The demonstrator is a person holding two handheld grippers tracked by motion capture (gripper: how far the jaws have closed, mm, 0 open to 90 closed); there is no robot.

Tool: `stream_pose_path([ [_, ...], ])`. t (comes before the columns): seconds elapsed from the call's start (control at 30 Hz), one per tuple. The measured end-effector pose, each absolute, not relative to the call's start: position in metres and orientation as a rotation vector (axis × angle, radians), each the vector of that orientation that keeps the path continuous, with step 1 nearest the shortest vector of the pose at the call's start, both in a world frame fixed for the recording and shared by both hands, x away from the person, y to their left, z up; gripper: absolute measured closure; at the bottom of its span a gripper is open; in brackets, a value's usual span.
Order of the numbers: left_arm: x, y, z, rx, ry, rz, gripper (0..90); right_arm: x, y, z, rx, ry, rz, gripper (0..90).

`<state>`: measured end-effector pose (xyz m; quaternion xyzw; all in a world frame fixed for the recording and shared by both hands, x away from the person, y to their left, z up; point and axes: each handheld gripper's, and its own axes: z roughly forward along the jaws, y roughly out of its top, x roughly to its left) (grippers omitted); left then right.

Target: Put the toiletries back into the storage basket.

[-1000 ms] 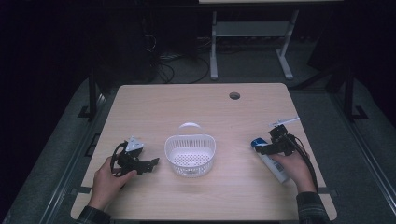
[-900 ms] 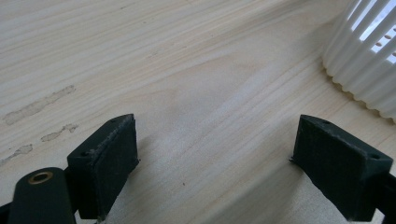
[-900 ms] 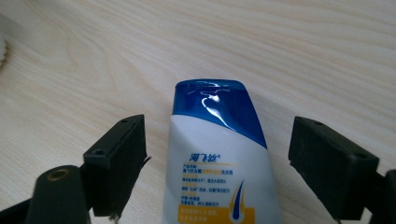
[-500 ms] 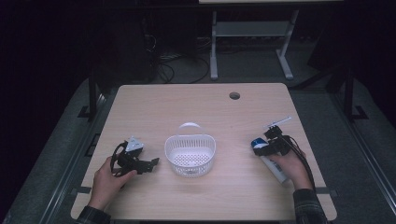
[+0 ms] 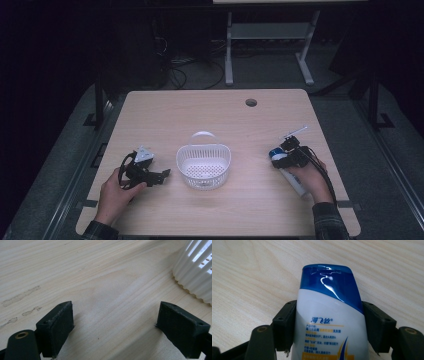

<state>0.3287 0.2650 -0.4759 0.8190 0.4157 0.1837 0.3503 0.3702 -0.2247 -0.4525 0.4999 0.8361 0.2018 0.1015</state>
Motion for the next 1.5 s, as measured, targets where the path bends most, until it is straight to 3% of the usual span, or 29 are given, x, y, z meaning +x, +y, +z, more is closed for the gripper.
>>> stream_pose_path([
  [0.6, 0.329, 0.265, -0.476, 2.121, 1.077, 0.476, 12.9, 0.364, -0.231, -0.45, 1.469, 2.431, 0.684, 34.5],
  [1.5, 0.329, 0.265, -0.476, 2.121, 1.077, 0.476, 12.9, 0.331, -0.263, -0.397, 1.438, 2.17, 1.088, 35.1],
])
